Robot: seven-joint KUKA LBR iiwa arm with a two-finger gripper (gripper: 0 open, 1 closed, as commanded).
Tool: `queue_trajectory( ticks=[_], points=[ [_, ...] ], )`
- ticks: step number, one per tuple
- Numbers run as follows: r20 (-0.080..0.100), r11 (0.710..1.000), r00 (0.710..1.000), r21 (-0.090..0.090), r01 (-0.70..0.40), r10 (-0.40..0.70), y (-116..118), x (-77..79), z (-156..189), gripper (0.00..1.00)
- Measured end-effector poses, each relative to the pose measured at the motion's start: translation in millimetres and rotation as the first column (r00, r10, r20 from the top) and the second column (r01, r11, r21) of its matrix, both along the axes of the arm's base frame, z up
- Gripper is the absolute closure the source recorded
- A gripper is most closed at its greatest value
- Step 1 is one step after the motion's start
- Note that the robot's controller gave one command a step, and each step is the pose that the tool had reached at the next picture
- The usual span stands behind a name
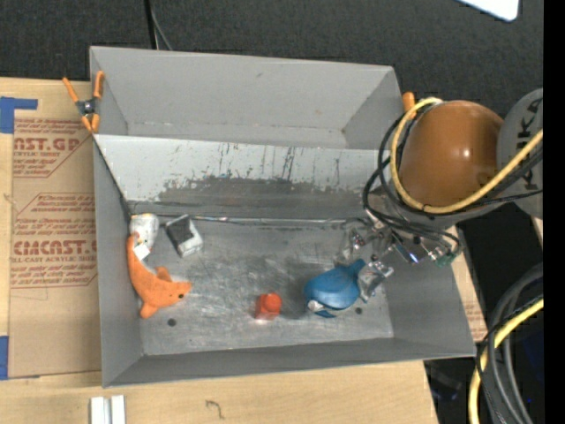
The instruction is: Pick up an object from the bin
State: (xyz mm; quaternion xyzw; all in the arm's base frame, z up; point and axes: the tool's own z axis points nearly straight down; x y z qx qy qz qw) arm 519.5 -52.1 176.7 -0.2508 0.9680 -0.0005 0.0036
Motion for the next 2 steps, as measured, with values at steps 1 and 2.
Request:
queue_trajectory(
  ticks=[1, 2],
  points=[
    [-0.014, 1.000, 1.000, 0.001, -0.015, 0.015, 1.7, -1.7, 19.6, 1.00],
    [-0.010, 1.000, 1.000, 0.000, -0.009, 0.009, 9.2, -8.5, 53.9, 1.00]
  ],
)
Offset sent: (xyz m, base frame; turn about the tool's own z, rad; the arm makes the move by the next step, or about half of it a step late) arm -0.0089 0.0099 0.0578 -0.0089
